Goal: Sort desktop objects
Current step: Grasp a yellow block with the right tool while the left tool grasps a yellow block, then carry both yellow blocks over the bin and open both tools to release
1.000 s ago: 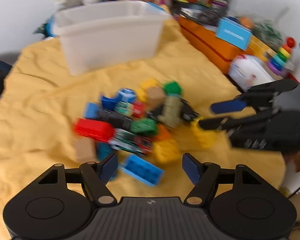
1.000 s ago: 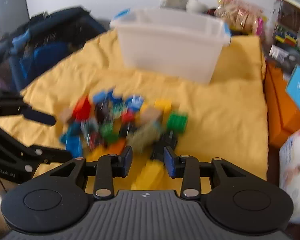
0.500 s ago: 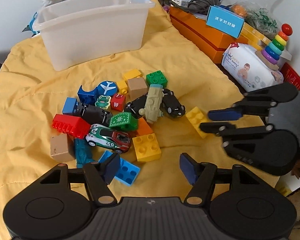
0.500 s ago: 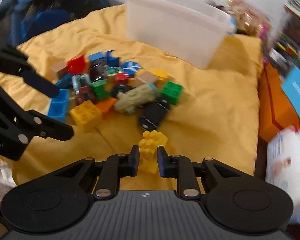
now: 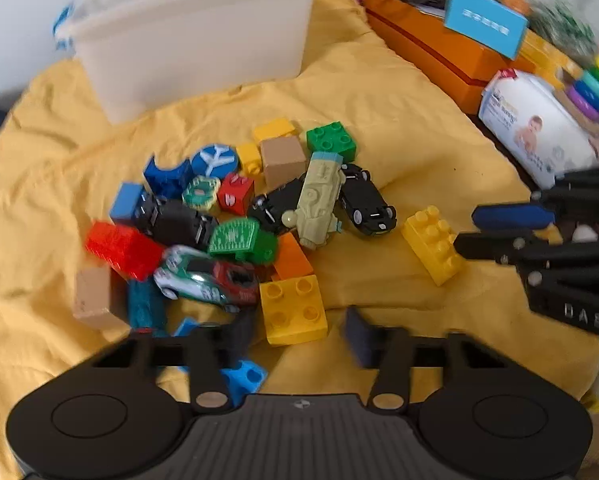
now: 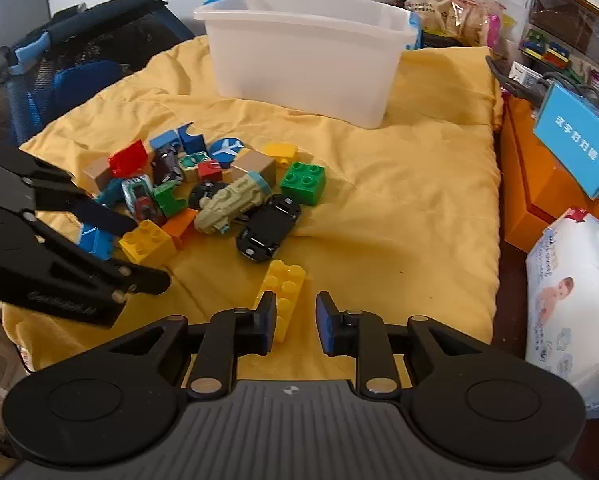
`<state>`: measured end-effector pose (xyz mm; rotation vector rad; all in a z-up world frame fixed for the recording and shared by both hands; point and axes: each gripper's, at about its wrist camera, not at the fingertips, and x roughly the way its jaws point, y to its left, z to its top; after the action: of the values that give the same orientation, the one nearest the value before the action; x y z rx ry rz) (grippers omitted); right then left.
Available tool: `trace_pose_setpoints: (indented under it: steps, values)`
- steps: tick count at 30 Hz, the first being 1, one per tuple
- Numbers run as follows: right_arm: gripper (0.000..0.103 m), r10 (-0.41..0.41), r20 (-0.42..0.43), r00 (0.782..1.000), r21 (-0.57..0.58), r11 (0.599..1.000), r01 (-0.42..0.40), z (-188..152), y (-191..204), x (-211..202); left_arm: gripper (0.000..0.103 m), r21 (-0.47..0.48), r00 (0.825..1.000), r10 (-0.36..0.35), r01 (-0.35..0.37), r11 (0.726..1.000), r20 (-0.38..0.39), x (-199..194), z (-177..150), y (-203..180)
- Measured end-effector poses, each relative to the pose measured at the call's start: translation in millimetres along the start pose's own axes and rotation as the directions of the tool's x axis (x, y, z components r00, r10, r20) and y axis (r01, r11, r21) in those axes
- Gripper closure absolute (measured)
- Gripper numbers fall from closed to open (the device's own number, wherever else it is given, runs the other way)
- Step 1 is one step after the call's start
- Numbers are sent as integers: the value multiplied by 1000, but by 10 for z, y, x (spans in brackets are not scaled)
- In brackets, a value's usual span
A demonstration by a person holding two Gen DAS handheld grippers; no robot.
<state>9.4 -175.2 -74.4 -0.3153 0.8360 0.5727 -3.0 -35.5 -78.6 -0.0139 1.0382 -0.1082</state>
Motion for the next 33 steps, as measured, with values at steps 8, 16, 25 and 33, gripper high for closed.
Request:
trace_pose_setpoints:
  steps: [8, 16, 25, 33]
  values:
    - [60, 52, -32, 998, 27, 998, -51, 7, 22, 123, 69, 14, 999, -54, 54, 998, 3, -97, -94, -38]
    - [75, 57, -98, 994, -6, 998, -58, -38, 36, 241, 69, -13, 996, -93, 93, 996, 8, -186, -83, 95]
    - [76, 36, -13, 999, -5, 999, -36, 250, 5, 21, 69, -43, 987, -72, 78, 996, 141, -603, 361, 322]
    - [76, -9, 134, 991, -35, 999, 14, 947, -112, 6, 68, -46, 953, 61, -50, 998, 295, -802, 1099, 592]
